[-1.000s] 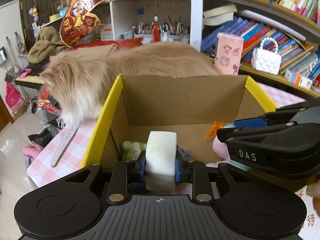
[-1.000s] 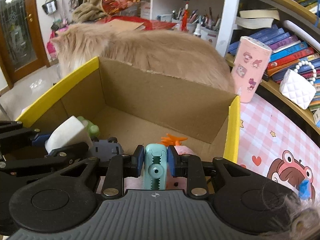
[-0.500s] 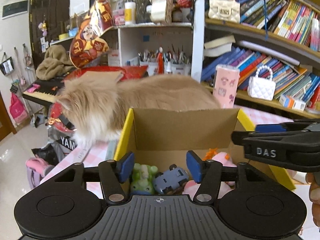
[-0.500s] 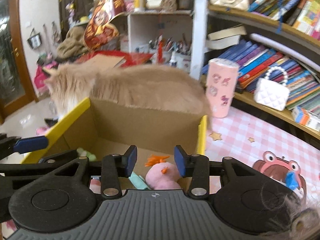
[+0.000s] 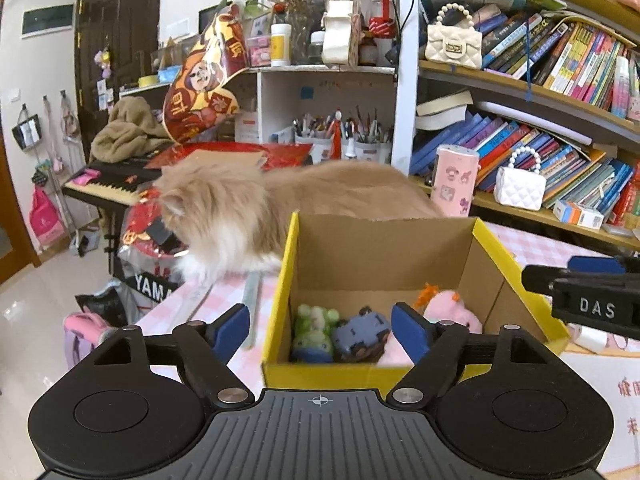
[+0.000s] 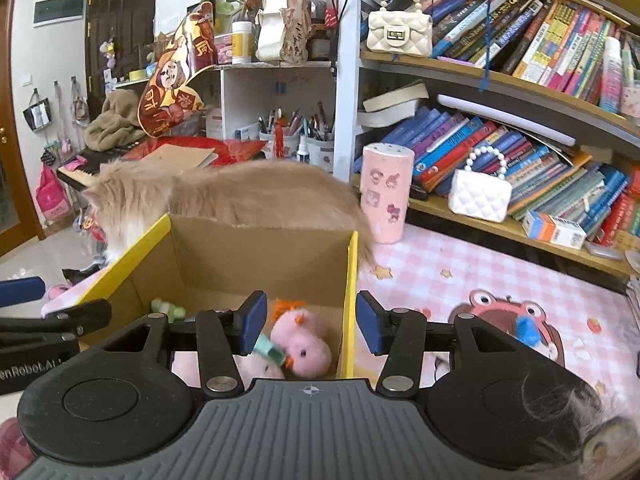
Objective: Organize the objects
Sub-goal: 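Lift both open tools out of the yellow box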
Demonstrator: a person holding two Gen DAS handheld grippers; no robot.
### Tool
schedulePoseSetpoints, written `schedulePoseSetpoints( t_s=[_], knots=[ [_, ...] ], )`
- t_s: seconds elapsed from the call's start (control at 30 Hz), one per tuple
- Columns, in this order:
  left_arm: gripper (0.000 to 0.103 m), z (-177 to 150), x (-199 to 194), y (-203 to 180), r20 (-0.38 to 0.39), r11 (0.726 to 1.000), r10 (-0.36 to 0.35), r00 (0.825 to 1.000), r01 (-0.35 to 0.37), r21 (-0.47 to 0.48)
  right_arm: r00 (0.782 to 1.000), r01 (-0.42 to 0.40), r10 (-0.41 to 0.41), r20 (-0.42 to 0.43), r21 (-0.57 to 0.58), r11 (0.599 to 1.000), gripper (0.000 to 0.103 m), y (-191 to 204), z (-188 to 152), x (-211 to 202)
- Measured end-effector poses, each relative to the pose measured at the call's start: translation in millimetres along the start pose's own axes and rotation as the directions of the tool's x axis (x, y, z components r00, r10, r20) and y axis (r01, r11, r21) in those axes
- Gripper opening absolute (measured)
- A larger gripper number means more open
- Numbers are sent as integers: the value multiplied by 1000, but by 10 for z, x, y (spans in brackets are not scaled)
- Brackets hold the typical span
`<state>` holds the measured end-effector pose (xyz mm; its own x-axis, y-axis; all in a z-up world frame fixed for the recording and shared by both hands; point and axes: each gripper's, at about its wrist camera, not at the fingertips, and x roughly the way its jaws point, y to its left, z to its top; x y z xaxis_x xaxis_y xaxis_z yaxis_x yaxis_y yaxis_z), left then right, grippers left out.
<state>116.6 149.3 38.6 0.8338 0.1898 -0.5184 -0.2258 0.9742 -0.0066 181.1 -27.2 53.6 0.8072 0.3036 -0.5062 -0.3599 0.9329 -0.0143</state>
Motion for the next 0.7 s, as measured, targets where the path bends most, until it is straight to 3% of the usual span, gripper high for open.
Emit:
schedulePoseSetpoints(
  t_s=[0.7],
  knots=[
    [90, -681, -630, 197, -93, 999, -14, 996, 19, 49, 992, 59, -57, -116, 11, 998, 61, 472, -850, -690]
  ],
)
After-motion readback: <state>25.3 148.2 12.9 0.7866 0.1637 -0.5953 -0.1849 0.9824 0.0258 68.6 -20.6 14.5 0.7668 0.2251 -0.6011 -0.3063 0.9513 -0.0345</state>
